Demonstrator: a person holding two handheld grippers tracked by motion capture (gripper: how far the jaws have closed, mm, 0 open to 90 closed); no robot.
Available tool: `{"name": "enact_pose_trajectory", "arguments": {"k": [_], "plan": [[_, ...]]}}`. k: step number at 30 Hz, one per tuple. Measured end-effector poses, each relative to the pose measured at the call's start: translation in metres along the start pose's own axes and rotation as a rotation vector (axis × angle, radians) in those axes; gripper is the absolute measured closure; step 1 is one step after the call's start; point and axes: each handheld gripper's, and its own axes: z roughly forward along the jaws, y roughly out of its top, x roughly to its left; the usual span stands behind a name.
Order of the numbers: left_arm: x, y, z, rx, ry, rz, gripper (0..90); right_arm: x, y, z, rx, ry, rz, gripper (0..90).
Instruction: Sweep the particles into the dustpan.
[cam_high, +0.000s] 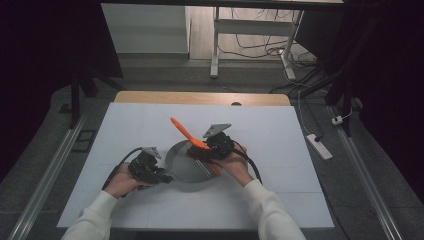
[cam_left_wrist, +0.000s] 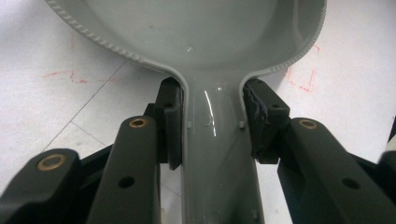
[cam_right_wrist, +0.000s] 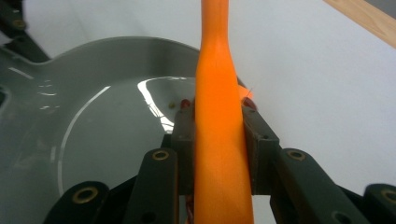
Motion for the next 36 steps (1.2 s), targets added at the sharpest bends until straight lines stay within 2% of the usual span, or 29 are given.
{"name": "enact_pose_trajectory", "arguments": {"k": [2, 4, 8, 14, 17, 23, 29, 32, 36], "plan": [[0.0, 0.0, 0.0, 0.0, 0.0, 0.001, 61.6, 0.002, 0.002, -0.001, -0.001, 0.013, -0.018, 70.0], [0.0, 0.0, 0.0, 0.0, 0.0, 0.001, 61.6, 0.001, 0.004, -0.005, -0.015, 0.005, -0.013, 69.9], [0.0, 0.0, 0.0, 0.0, 0.0, 0.002, 61.6, -0.009, 0.002, -0.014, -0.05, -0.03, 0.034, 70.0], [0.0, 0.0, 0.0, 0.001, 0.001, 0.003, 61.6, -0.026, -0.005, -0.021, -0.064, -0.102, 0.084, 69.9], [0.0, 0.0, 0.0, 0.0, 0.002, 0.001, 61.5, -0.032, -0.007, -0.021, -0.065, -0.121, 0.1, 69.9], [-0.001, 0.0, 0.0, 0.001, 0.005, 0.0, 61.5, -0.04, -0.008, -0.009, -0.052, -0.122, 0.113, 69.9], [-0.001, 0.0, 0.0, 0.001, 0.005, 0.0, 61.6, -0.047, -0.003, 0.011, -0.01, -0.126, 0.095, 70.0], [-0.001, 0.0, 0.001, 0.003, 0.003, 0.0, 61.6, -0.045, 0.001, 0.019, -0.001, -0.101, 0.089, 69.9], [-0.002, 0.0, 0.0, -0.001, 0.006, -0.001, 61.6, -0.037, 0.004, 0.022, 0.005, -0.081, 0.046, 69.8]]}}
